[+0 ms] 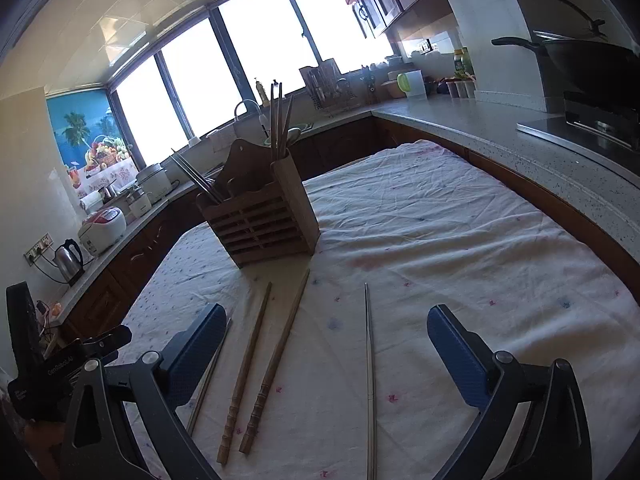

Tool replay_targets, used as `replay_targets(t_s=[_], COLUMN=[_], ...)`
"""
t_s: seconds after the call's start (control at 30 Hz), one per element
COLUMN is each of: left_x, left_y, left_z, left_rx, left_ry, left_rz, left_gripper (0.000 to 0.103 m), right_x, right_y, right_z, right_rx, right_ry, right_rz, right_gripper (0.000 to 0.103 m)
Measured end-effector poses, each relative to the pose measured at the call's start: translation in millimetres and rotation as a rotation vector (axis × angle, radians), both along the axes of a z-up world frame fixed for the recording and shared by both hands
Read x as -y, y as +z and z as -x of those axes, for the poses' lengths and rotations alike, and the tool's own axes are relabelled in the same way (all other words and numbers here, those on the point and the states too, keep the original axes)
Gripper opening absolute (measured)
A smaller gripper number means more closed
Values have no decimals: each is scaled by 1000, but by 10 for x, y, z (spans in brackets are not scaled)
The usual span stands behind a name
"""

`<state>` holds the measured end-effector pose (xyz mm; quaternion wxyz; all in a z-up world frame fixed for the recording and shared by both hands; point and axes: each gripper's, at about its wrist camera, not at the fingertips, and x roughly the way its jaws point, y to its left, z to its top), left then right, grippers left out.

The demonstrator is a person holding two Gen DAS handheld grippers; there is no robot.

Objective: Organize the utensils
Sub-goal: 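Move both open grippers back over the remaining chopsticks, then grasp a metal chopstick with the right gripper while the left grasps another chopstick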

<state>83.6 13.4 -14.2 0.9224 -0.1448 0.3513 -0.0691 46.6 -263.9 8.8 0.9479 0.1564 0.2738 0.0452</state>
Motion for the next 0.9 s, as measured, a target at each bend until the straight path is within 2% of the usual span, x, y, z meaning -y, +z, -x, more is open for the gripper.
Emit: replay_targets(t_s=[0.27,0.4,0.5,0.67,0.7,0.77,0.83,0.9], left_x=[70,100,127,256,294,366,443,529], left_y=[-110,-154,-175,-201,-192,-178,-172,-188], left_z=[-30,-57,-87,-246,-284,-368,-458,-561], left_rx=[-38,-47,-55,-101,-102,-101,-109,-120], left_ry=[-27,-34,-43,-113,-125,-149,-174,-203], left_rz=[-24,-35,-45,-69,-82,-101,-116,-139], left_gripper=[97,97,93,74,73,69,57,53], right_x=[-41,-60,-74,-51,-43,-25,-5,4], right_y=[-98,-150,-193,-229,-224,-223,-236,-257], right_z=[-58,-98,-138,-297,-341,-435,-542,-646], right_rx=[-51,-79,-104,-159,-168,-181,-204,-220], right_ry=[19,28,31,46,46,48,48,47], right_rz=[28,40,51,54,61,73,88,105], right_gripper=[95,88,80,67,65,62,60,58])
